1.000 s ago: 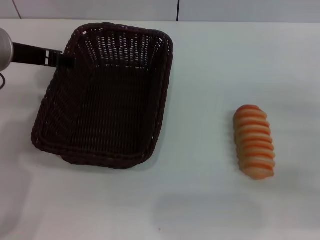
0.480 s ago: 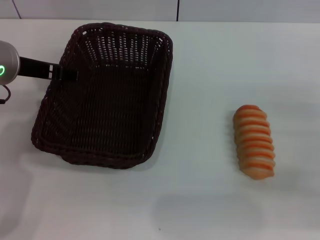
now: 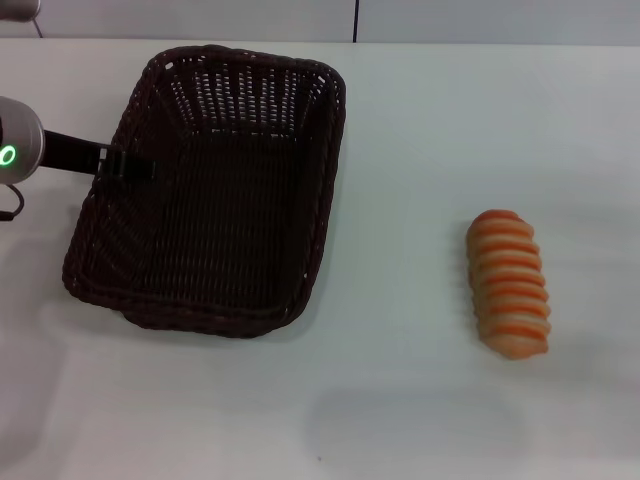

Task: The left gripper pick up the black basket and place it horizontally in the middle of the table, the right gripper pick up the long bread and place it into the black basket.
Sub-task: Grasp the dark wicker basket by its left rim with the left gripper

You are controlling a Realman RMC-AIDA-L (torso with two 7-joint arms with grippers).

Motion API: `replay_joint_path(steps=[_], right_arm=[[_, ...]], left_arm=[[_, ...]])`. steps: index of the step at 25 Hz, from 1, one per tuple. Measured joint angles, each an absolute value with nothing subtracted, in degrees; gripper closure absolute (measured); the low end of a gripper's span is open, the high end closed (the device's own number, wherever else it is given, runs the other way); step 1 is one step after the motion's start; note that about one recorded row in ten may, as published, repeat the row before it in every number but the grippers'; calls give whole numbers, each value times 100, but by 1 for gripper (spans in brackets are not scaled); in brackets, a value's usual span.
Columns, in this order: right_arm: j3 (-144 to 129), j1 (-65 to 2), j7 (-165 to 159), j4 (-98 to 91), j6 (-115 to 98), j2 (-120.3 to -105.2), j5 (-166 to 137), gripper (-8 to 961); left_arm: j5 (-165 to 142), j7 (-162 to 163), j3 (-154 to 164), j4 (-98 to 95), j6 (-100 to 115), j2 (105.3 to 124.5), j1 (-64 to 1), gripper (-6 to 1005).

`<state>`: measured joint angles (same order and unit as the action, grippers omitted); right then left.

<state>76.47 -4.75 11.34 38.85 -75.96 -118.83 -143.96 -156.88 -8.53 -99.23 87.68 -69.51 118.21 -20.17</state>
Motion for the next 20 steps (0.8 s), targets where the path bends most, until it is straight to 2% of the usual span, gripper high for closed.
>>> replay_joint_path(steps=[6, 20], right_arm=[[7647, -480, 1134, 3892, -7596, -11883, -14403, 408], [7640, -439, 1134, 3939, -7593, -11891, -14423, 407]], left_arm=[[-15704, -887, -9913, 8665, -6951, 11819, -2054, 189], [-15914, -914, -9706, 8676, -7017, 11818, -2127, 530]])
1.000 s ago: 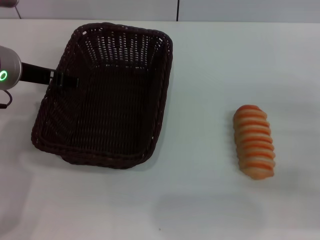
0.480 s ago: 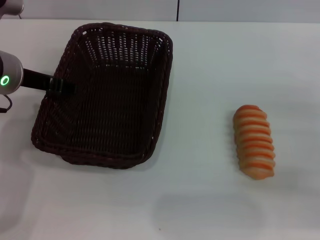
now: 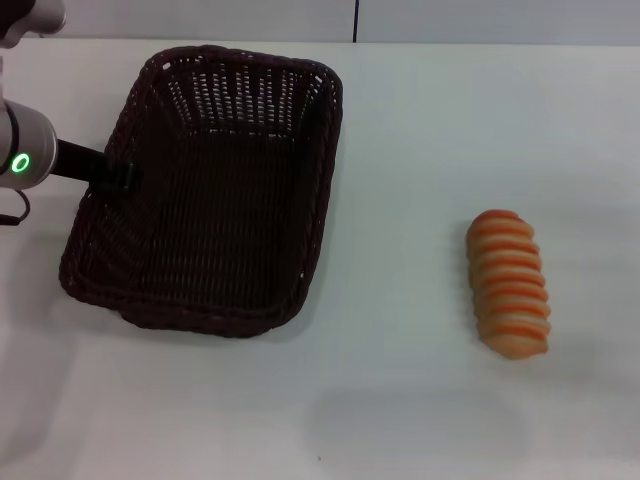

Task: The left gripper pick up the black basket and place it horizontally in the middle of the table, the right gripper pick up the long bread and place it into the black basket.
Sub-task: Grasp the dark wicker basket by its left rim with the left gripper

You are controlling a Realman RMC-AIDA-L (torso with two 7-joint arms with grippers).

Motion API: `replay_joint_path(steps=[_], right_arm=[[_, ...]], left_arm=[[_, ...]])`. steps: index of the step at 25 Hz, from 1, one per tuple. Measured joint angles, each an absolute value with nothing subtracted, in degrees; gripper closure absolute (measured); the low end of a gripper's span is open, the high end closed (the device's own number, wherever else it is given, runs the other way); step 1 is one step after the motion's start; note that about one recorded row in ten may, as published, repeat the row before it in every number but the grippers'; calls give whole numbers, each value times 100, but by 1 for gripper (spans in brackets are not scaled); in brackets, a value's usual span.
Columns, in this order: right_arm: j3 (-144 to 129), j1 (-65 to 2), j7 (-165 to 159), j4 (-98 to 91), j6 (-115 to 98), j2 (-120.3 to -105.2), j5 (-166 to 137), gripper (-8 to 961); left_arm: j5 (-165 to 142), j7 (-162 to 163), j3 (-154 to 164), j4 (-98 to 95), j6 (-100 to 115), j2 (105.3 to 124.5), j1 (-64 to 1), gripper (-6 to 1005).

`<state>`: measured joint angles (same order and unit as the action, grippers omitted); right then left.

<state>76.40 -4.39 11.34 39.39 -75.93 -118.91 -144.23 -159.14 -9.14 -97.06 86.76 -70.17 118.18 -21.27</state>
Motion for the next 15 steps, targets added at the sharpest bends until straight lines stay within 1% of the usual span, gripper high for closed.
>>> replay_joint_path(steps=[8, 10, 13, 15], right_arm=[[7632, -431, 1134, 3939, -7593, -11891, -14423, 407], [7632, -428, 1134, 3939, -7593, -11895, -14423, 407], [7634, -422, 1134, 3938, -7596, -11899, -14423, 407], [7635, -412, 1134, 3937, -7607, -11900, -14423, 406]], left_arm=[[-16047, -914, -9577, 8700, -7022, 11814, -2175, 748], [-16054, -918, -9565, 8745, -7009, 11813, -2176, 773], [-16048, -989, -9578, 8845, -6919, 11810, -2123, 775], [-16005, -1201, -9652, 9075, -6627, 11808, -1967, 776]])
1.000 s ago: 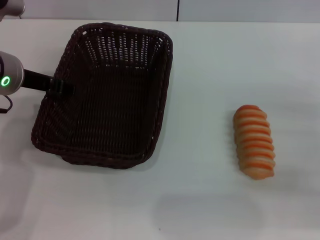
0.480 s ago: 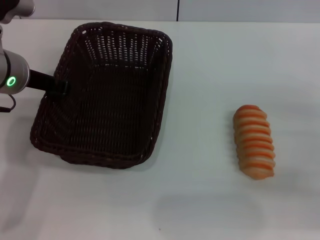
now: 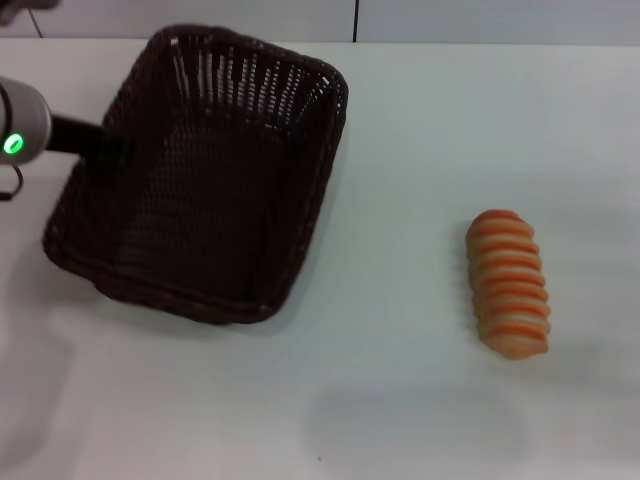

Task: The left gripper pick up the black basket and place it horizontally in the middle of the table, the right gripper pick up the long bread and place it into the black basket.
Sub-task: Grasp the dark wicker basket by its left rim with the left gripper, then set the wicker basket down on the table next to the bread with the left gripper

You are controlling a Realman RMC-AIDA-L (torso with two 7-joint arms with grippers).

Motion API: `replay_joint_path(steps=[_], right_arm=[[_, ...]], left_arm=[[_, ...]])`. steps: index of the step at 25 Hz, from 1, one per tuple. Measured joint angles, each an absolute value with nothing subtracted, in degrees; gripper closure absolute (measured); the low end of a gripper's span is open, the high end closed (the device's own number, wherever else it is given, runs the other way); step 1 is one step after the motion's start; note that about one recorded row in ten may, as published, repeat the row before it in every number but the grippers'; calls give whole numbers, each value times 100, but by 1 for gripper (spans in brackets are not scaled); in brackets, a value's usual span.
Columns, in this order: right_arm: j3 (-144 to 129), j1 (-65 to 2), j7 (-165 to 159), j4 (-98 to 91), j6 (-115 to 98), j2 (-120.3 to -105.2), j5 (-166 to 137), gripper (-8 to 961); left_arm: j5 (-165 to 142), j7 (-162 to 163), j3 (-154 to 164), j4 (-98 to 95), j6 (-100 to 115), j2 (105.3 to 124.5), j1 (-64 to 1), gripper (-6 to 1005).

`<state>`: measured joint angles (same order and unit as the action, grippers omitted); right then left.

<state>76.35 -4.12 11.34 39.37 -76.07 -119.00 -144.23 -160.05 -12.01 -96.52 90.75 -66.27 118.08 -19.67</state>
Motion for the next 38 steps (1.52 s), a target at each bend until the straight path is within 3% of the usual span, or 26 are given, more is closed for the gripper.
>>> replay_joint_path(steps=[14, 23, 38], right_arm=[[7643, -352, 1134, 3926, -7726, -11919, -14364, 406], [7540, -179, 1134, 3890, -7738, -11944, -13921, 405], [6076, 341, 1177, 3744, -8575, -11962, -12414, 405]], left_arm=[[-14457, -3588, -10868, 9743, -6433, 11791, -1839, 804], [-13297, -6038, -12213, 9443, -8081, 11761, -2614, 811], [-13180, -8195, -12610, 8030, -10422, 11544, -4051, 811]])
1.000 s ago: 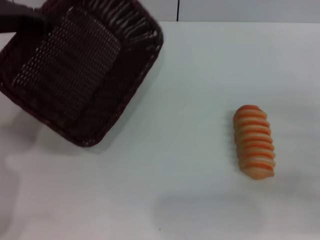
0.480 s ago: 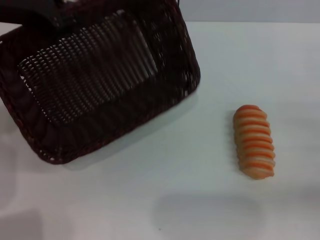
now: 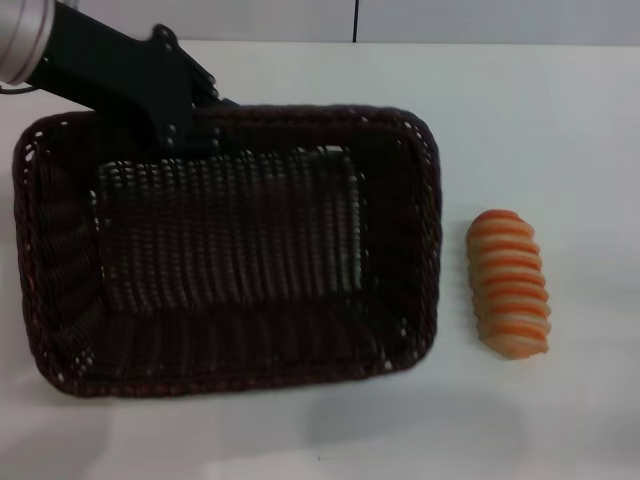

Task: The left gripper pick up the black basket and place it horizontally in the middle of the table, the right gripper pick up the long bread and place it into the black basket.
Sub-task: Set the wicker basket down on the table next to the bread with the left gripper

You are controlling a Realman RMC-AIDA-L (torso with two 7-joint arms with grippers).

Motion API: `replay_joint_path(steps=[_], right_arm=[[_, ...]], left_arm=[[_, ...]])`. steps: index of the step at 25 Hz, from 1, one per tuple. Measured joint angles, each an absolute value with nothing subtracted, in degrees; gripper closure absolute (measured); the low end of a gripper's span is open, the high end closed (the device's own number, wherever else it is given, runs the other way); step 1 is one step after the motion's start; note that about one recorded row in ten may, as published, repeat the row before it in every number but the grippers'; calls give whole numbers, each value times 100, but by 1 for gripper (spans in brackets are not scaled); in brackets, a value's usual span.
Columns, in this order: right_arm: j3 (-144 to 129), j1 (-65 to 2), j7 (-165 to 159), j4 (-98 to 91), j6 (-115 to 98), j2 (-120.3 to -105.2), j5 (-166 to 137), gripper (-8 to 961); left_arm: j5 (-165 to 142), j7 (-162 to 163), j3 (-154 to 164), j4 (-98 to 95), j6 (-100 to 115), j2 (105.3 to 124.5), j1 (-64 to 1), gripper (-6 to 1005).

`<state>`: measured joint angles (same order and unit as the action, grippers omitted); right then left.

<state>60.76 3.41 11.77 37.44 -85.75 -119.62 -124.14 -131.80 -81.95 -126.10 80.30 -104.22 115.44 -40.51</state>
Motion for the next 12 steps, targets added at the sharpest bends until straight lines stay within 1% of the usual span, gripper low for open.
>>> replay_joint_path(steps=[2, 7, 12], right_arm=[[5907, 365, 1187, 3680, -8720, -11962, -12243, 405], [5834, 372, 1189, 3657, -8766, -11967, -12220, 405], [5800, 375, 1191, 3692, -8776, -11967, -12212, 404]], left_arm=[[-13174, -8303, -12605, 7896, -10523, 11552, -4140, 811], [-13177, -8382, -12598, 7746, -10485, 11609, -4145, 811], [-13165, -8405, -12595, 7653, -10483, 11618, -4147, 810]])
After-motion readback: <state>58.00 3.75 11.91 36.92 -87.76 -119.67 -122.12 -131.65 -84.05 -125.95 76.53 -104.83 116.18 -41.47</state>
